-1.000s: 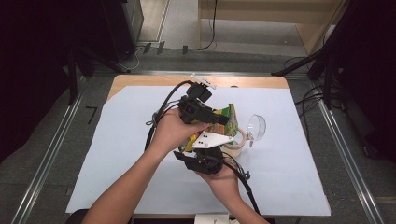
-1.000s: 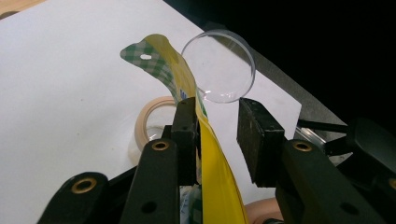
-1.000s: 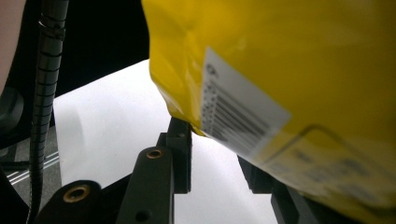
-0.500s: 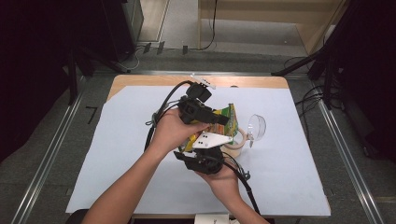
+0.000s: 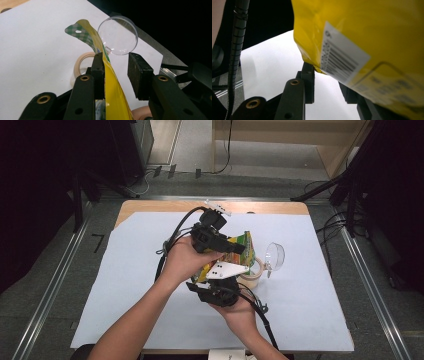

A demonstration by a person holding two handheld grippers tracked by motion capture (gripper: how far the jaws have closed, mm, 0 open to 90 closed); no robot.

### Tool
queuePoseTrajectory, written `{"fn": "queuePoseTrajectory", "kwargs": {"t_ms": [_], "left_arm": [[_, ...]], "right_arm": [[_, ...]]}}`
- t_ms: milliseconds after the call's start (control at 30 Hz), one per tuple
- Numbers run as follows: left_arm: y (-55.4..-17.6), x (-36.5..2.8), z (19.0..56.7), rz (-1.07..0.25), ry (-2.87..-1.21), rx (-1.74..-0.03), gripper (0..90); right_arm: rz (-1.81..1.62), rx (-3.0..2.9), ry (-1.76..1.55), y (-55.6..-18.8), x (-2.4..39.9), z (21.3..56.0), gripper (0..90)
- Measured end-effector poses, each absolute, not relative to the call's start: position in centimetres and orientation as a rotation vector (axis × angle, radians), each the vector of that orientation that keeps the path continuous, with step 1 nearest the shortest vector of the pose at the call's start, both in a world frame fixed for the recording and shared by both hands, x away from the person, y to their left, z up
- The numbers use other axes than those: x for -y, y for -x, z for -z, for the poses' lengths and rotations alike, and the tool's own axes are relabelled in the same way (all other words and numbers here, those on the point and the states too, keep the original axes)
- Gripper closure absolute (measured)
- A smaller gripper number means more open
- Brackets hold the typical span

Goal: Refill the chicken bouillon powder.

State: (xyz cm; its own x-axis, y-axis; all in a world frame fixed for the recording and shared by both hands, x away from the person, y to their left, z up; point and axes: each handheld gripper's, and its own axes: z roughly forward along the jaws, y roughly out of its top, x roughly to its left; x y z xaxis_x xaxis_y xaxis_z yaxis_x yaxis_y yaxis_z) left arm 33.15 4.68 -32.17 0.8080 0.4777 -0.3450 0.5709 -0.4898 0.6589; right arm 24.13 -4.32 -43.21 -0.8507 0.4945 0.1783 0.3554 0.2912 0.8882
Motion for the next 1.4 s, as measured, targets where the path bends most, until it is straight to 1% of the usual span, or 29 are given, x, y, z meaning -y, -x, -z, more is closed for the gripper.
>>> {"fn": "queuePoseTrajectory", "kwargs": {"t_ms": [1000, 1400], "left_arm": [[-33.42, -4.57, 32.11, 0.154, -2.167, -0.764, 68.5], [-33.73, -3.96, 32.12, 0.150, -2.178, -0.753, 68.5]], "right_arm": [[-1.599, -2.412, -0.813, -24.34, 4.44, 43.11, 69.5], [-1.596, -2.413, -0.843, -24.65, 4.79, 43.05, 69.5]]}}
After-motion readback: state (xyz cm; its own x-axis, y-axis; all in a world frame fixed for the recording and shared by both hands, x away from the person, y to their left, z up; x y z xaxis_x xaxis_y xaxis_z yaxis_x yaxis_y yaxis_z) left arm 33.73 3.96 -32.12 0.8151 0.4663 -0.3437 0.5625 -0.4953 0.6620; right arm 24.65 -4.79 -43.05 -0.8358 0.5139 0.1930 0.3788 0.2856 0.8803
